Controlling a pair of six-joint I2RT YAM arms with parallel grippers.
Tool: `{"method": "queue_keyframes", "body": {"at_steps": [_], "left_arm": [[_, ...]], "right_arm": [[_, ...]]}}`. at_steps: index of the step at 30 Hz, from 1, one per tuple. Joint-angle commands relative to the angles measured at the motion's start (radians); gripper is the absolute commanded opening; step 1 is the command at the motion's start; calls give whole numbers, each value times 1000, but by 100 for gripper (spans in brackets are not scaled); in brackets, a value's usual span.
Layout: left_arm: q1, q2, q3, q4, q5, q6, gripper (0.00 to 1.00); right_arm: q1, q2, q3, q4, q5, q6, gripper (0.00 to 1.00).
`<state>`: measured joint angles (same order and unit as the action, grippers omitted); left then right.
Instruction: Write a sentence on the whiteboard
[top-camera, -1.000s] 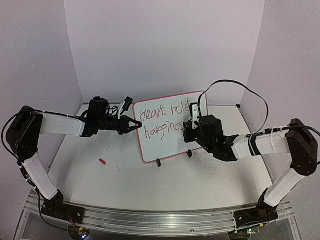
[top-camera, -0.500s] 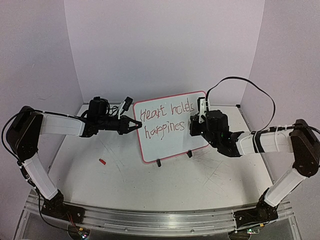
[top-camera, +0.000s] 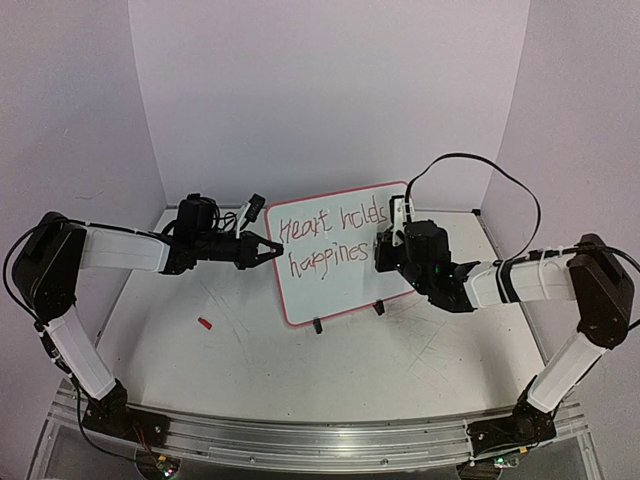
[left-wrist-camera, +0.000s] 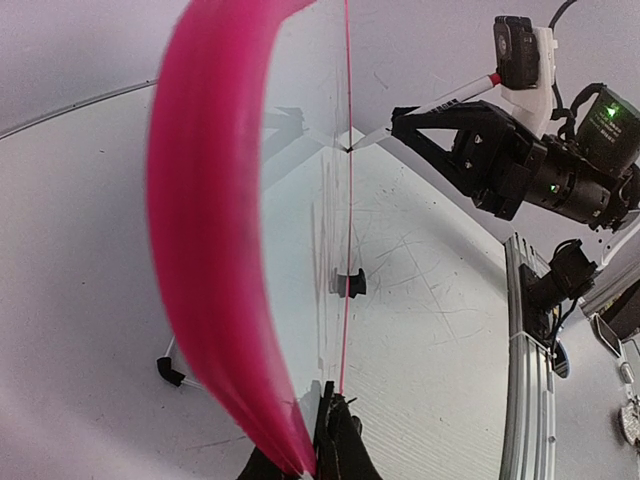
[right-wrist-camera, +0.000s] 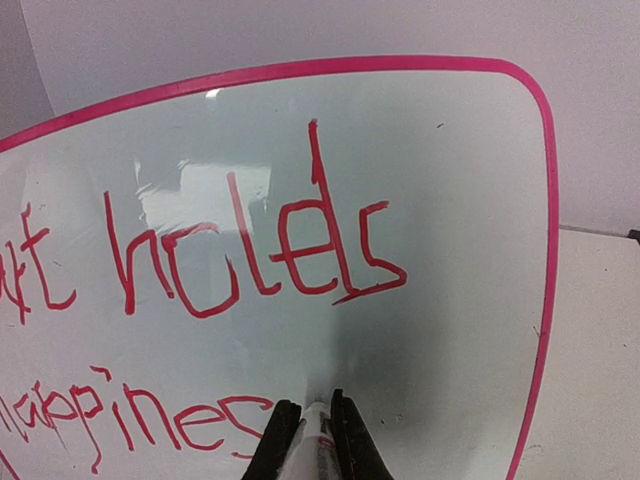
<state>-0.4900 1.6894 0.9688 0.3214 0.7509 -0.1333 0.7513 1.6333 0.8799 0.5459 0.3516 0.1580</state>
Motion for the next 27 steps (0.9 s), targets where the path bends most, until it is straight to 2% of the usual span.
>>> {"method": "queue_keyframes", "body": {"at_steps": [1, 10, 27], "left_arm": [[10, 11, 17, -35, -147, 132, 0], [11, 9, 19, -36, -147, 132, 0], [10, 8, 22, -36, -150, 132, 0]], "right_arm": [[-2, 6, 35, 49, 10, -12, 0], [0, 10, 38, 46, -56, 1, 0], [8, 15, -3, 24, -68, 35, 0]]}}
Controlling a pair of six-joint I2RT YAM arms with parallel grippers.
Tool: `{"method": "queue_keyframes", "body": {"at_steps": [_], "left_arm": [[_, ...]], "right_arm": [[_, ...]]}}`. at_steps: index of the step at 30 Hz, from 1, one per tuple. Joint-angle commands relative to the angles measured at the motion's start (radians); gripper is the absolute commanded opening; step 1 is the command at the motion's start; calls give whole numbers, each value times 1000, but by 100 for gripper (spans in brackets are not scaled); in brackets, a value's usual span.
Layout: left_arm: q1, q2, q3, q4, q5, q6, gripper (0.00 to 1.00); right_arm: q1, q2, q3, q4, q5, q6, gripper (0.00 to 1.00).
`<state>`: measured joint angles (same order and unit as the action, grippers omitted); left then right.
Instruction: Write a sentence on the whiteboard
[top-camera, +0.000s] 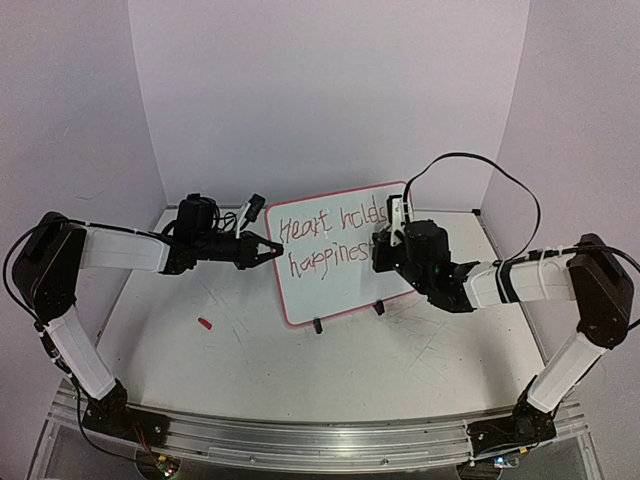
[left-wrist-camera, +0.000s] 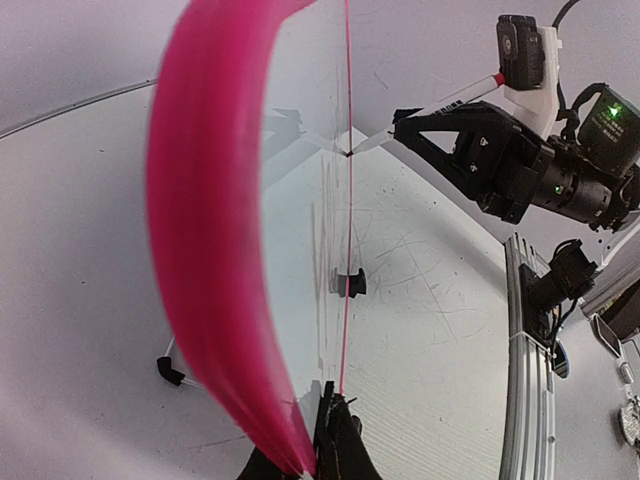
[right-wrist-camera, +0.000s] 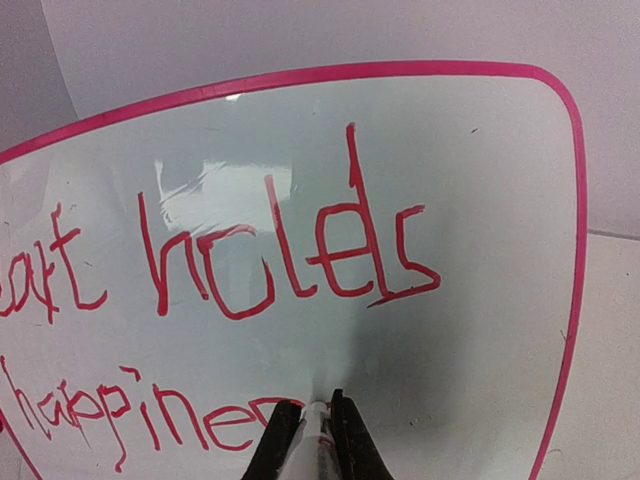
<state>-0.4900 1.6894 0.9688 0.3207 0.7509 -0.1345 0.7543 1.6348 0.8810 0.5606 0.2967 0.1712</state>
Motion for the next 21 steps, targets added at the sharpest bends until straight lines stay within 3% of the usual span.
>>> {"method": "queue_keyframes", "body": {"at_steps": [1, 21], "left_arm": [[10, 7, 22, -35, -150, 133, 0], [8, 9, 22, -37, -151, 133, 0]], "right_arm": [[5, 11, -10, 8, -9, 24, 0], [5, -10, -56, -4, 115, 26, 0]]}}
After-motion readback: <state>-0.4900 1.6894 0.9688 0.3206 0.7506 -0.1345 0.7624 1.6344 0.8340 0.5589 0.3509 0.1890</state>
